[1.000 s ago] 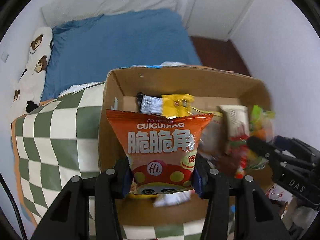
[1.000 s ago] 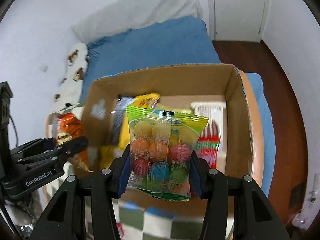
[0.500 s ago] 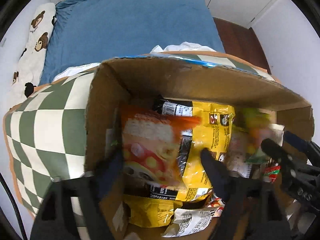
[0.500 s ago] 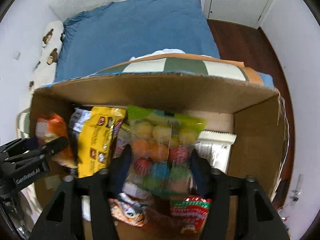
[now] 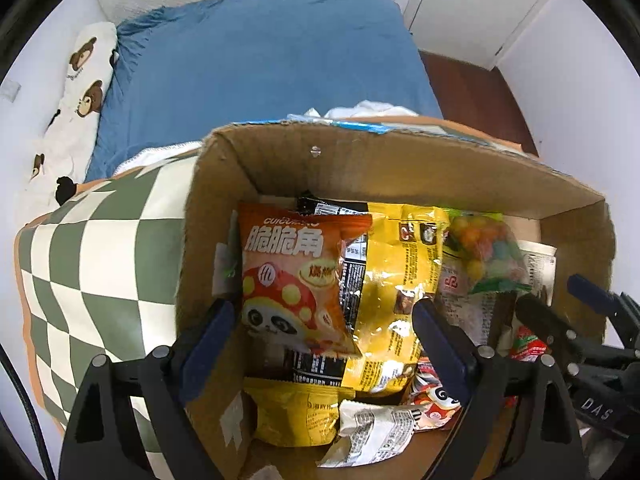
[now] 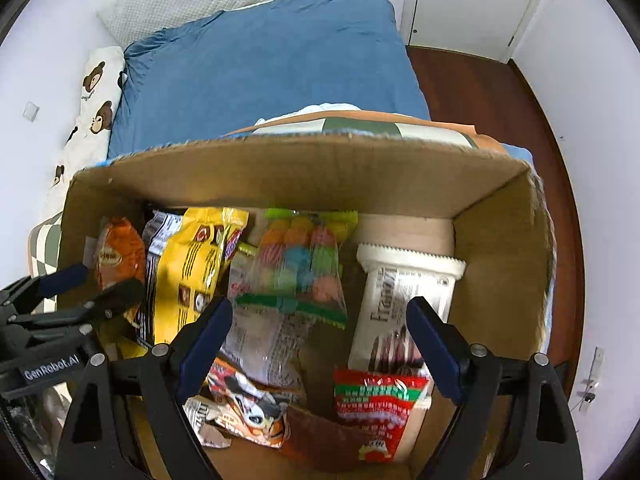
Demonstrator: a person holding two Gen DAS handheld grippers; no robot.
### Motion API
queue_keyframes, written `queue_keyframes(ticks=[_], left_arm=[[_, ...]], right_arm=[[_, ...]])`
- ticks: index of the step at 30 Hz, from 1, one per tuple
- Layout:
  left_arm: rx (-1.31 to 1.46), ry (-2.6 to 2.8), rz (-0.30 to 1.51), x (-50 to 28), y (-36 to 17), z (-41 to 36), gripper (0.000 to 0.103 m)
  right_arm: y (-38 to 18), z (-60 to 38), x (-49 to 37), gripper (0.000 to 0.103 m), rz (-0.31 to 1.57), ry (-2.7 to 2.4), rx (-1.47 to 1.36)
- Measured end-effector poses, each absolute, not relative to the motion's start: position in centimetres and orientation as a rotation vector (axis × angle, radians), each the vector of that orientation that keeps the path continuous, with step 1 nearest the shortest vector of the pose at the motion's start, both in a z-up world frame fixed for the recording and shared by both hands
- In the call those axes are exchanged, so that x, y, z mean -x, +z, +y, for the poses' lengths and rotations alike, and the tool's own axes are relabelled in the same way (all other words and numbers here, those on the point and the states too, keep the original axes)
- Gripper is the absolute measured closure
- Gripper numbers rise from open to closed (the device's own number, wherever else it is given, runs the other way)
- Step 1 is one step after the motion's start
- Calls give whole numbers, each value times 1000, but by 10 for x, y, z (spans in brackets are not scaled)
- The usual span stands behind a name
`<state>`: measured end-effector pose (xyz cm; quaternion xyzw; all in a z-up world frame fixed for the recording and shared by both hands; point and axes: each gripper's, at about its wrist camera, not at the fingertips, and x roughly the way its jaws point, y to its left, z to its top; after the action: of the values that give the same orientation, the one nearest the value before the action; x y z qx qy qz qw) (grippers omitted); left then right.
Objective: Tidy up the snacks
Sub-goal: 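Drop both bags into the box and open both tools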
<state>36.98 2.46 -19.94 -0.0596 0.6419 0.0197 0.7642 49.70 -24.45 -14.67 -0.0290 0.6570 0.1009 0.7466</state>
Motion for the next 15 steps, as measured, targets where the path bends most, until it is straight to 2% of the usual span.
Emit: queue_keyframes(ticks=[15], left_arm=[[132,30,1150,-277,-135,0,12]], right_arm=[[-84,-262,-401,12,1262,206,69]])
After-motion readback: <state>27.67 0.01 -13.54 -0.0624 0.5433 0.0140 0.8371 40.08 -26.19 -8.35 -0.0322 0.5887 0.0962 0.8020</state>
